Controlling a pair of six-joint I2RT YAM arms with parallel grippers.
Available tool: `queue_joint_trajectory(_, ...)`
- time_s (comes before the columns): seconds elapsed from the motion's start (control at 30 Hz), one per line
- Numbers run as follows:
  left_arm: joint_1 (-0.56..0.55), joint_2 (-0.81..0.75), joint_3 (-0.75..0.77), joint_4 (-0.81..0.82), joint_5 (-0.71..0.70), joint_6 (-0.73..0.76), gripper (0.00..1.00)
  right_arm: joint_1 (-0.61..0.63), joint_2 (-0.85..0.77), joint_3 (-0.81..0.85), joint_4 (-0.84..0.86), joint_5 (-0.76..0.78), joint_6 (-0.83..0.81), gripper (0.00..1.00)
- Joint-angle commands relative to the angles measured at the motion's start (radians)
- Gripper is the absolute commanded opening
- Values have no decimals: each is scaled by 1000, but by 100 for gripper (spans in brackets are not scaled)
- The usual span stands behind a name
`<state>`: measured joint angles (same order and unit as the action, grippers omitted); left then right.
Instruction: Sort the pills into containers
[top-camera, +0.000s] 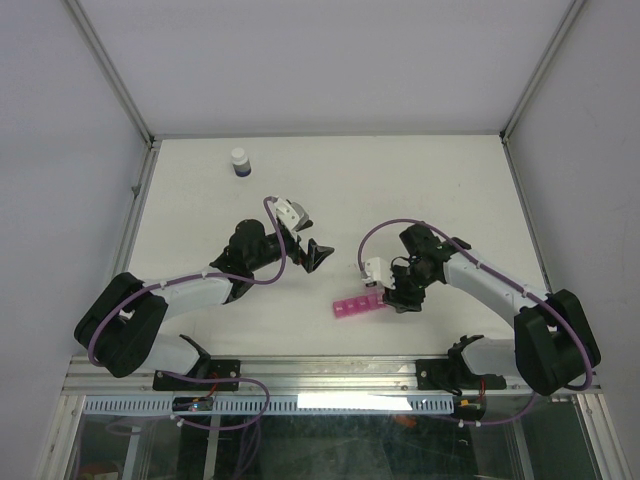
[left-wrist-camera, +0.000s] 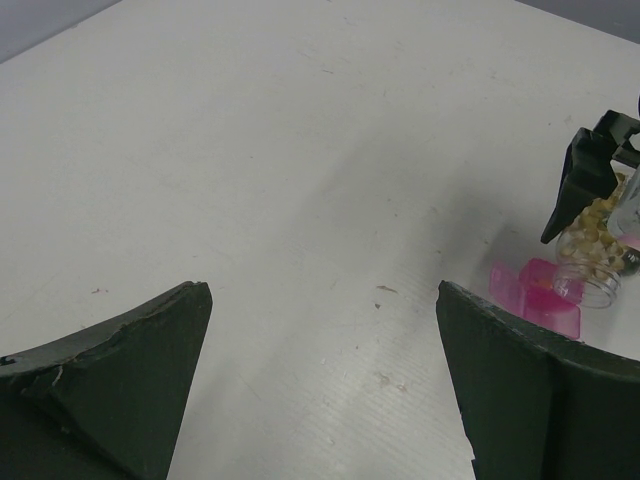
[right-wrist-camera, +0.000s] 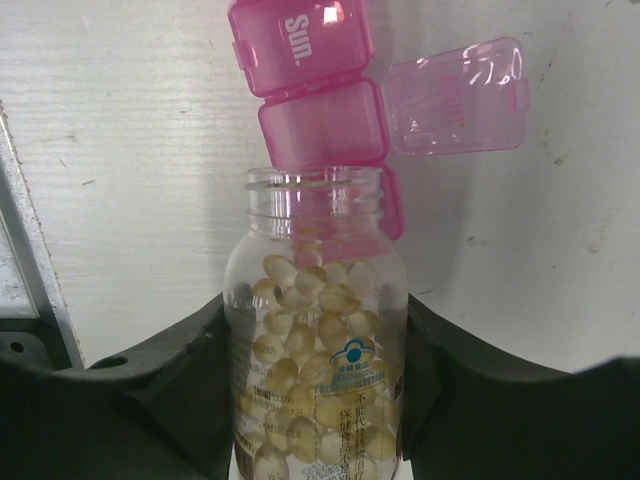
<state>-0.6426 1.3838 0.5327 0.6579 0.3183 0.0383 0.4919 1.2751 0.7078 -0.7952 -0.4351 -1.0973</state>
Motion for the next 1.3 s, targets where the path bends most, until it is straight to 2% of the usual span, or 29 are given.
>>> queue_joint_trajectory(0.0,-11,-7,38,26,24,21,99,14,-15,17,53,29,34,0)
queue_joint_trajectory(0.03,-11,-7,37,26,24,21,99,13,-10,25,52,39,38,0)
queue_joint_trajectory(0.1,-10,-7,38,26,24,21,99,14,-1,39,-5,-39,12,0)
queue_joint_trajectory(0.17,-11,-7,37,26,25,21,99,13,-20,21,58,33,45,0)
queue_joint_trajectory(0.27,-10,-8,38,26,25,21,99,15,-9,43,4,-35,29,0)
queue_joint_trajectory(0.33,-11,-7,38,26,25,22,99,15,-16,26,43,15,44,0)
queue_joint_trajectory(0.4,-11,-6,38,26,25,21,99,22,-8,50,-7,-61,23,0)
queue_joint_trajectory(0.47,-11,-4,39,24,25,22,99,22,-24,28,71,28,65,0)
queue_joint_trajectory(0.5,-11,-5,40,24,25,23,99,24,-19,27,56,31,62,0)
queue_joint_trajectory(0.57,-11,-5,42,25,27,23,99,31,-8,46,7,-37,37,0)
queue_joint_trajectory(0.63,-10,-4,42,23,27,23,99,32,-18,25,55,38,53,0)
queue_joint_trajectory(0.7,-11,-5,40,23,27,23,99,31,-11,47,8,-28,44,0)
queue_joint_trajectory(0.77,-10,-3,39,23,28,23,99,31,-22,29,43,25,52,0)
queue_joint_trajectory(0.83,-11,-6,39,23,28,23,99,31,-15,46,4,-22,47,0)
queue_joint_trajectory(0.9,-11,-5,40,23,30,24,99,32,-24,33,33,8,56,0)
queue_joint_trajectory(0.97,-10,-4,40,23,30,25,99,37,-15,50,-16,-52,40,0)
queue_joint_trajectory(1.03,-10,-5,40,24,30,24,99,34,-33,25,52,24,68,0)
queue_joint_trajectory(1.27,-10,-5,37,26,33,25,99,36,-50,30,35,3,78,0)
